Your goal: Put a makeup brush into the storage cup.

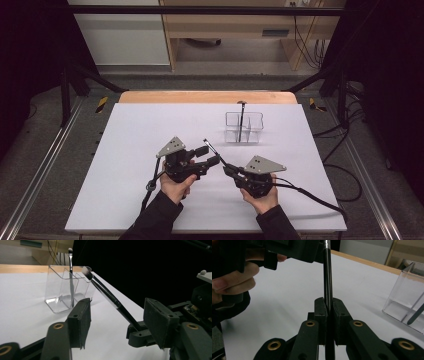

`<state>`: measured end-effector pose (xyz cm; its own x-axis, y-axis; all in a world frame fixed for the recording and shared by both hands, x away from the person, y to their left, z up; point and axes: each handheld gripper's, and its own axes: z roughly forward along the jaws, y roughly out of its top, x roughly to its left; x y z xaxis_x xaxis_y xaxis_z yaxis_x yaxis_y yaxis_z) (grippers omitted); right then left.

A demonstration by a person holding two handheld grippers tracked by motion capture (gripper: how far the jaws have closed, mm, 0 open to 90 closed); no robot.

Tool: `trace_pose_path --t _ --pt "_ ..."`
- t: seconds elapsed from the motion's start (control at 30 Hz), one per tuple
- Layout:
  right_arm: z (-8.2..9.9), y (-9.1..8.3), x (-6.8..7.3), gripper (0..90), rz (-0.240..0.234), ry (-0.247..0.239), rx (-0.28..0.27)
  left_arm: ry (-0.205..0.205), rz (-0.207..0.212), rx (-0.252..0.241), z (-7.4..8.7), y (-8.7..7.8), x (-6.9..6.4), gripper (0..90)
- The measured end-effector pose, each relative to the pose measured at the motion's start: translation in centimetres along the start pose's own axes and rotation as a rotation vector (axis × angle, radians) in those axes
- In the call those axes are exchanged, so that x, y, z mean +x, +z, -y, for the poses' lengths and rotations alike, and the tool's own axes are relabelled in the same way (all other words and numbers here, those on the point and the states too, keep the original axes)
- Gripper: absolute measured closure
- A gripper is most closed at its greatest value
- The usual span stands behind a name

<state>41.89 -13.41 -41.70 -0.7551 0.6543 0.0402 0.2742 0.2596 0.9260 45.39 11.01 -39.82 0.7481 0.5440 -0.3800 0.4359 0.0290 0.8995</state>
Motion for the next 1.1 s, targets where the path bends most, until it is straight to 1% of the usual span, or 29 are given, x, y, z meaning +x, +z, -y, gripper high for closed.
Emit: trace_pose_path --t 0.13,0.3,0.6,0.8,1.1 --pt "0.00 0.04 0.00 84.0 -0.009 0.004 0.001 -0.023 0.003 -0.014 -0.06 0.10 -0.02 47.5" --pt "-0.03 -0.03 0.02 84.1 -0.010 0.002 -0.004 -0.043 0.020 -0.023 -0.11 0.24 -0.11 55.7" --pt "0.00 -0.01 0.12 84.1 -0.023 0.003 -0.016 -0.073 0.014 -0.028 -0.13 0.23 -0.02 69.0" --pt "0.01 0.01 0.14 84.1 -0.030 0.002 -0.018 -0.091 0.031 -0.032 -0.15 0.13 0.05 71.5" --pt "0.02 0.10 0.15 83.7 -0.049 0.009 -0.022 -0.094 0.052 -0.053 -0.20 -0.15 -0.18 74.8"
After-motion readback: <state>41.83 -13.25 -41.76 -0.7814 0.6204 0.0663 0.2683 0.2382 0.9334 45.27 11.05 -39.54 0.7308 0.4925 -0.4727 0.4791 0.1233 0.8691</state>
